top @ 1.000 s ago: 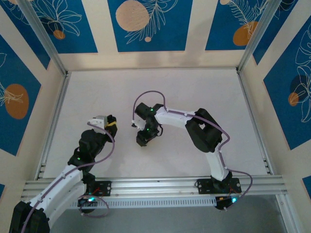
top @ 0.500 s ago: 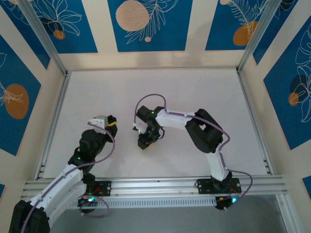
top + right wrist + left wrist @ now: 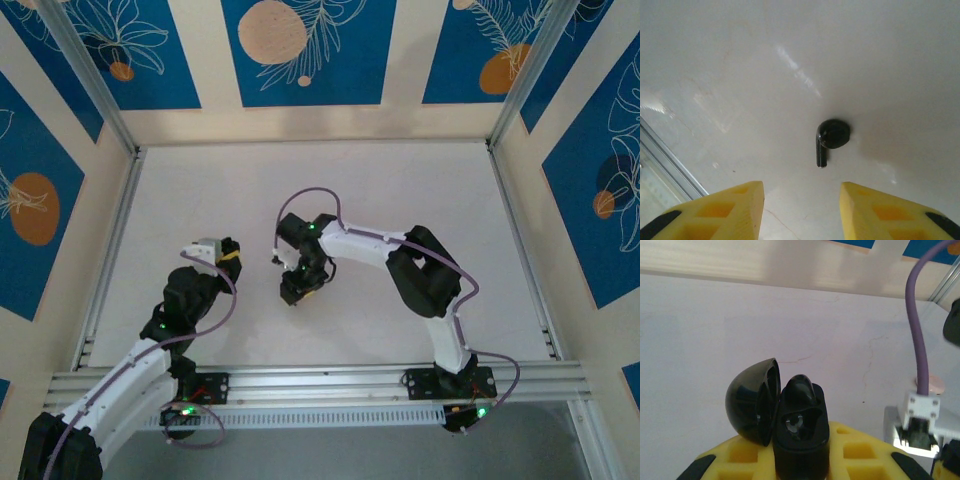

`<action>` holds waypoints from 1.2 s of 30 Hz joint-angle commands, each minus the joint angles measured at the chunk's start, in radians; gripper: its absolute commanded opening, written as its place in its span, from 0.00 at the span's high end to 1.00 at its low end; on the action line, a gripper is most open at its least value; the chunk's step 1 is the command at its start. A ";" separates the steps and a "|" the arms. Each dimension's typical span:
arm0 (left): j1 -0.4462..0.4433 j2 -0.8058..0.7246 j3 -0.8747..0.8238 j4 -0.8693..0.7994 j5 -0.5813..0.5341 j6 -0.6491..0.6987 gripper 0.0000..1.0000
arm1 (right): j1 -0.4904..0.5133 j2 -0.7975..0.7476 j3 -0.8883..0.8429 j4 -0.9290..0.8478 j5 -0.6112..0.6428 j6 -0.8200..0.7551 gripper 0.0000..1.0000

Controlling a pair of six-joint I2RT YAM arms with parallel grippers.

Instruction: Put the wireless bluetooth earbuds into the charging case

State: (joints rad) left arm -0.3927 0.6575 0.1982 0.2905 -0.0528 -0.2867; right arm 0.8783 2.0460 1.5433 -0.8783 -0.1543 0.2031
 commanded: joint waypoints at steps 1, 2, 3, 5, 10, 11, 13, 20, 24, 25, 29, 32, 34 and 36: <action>0.012 -0.006 0.019 0.012 0.014 0.004 0.80 | 0.011 -0.003 0.086 -0.143 0.115 0.049 0.55; 0.012 -0.007 0.020 0.010 0.014 0.006 0.80 | 0.012 0.008 0.103 -0.159 0.135 0.051 0.55; 0.012 -0.006 0.022 0.009 0.014 0.006 0.80 | 0.013 0.016 0.116 -0.171 0.147 0.053 0.55; 0.012 -0.006 0.022 0.007 0.014 0.006 0.80 | 0.014 0.031 0.135 -0.182 0.157 0.054 0.55; 0.012 -0.006 0.023 0.005 0.013 0.007 0.80 | 0.025 0.078 0.184 -0.198 0.155 0.044 0.52; 0.012 -0.007 0.023 0.006 0.012 0.007 0.80 | 0.025 0.091 0.197 -0.204 0.153 0.043 0.52; 0.012 -0.007 0.025 0.004 0.013 0.007 0.80 | 0.028 0.110 0.213 -0.205 0.138 0.047 0.52; 0.012 -0.009 0.027 0.004 0.013 0.010 0.80 | 0.033 0.158 0.244 -0.203 0.105 0.070 0.52; 0.012 -0.009 0.026 0.004 0.013 0.010 0.80 | 0.034 0.175 0.243 -0.193 0.086 0.077 0.52; 0.012 -0.008 0.027 0.002 0.013 0.011 0.80 | 0.034 0.179 0.242 -0.191 0.081 0.080 0.52; 0.013 -0.010 0.026 0.000 0.014 0.011 0.80 | 0.039 0.190 0.241 -0.191 0.078 0.083 0.54; 0.012 -0.011 0.027 -0.002 0.014 0.011 0.80 | 0.042 0.198 0.237 -0.189 0.073 0.085 0.56; 0.013 -0.013 0.027 -0.002 0.014 0.011 0.80 | 0.043 0.202 0.233 -0.183 0.068 0.089 0.57; 0.012 -0.012 0.026 -0.002 0.015 0.010 0.80 | 0.042 0.201 0.224 -0.166 0.064 0.094 0.59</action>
State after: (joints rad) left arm -0.3927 0.6556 0.1989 0.2897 -0.0528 -0.2855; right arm 0.9127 2.2337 1.7653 -1.0447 -0.0536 0.2752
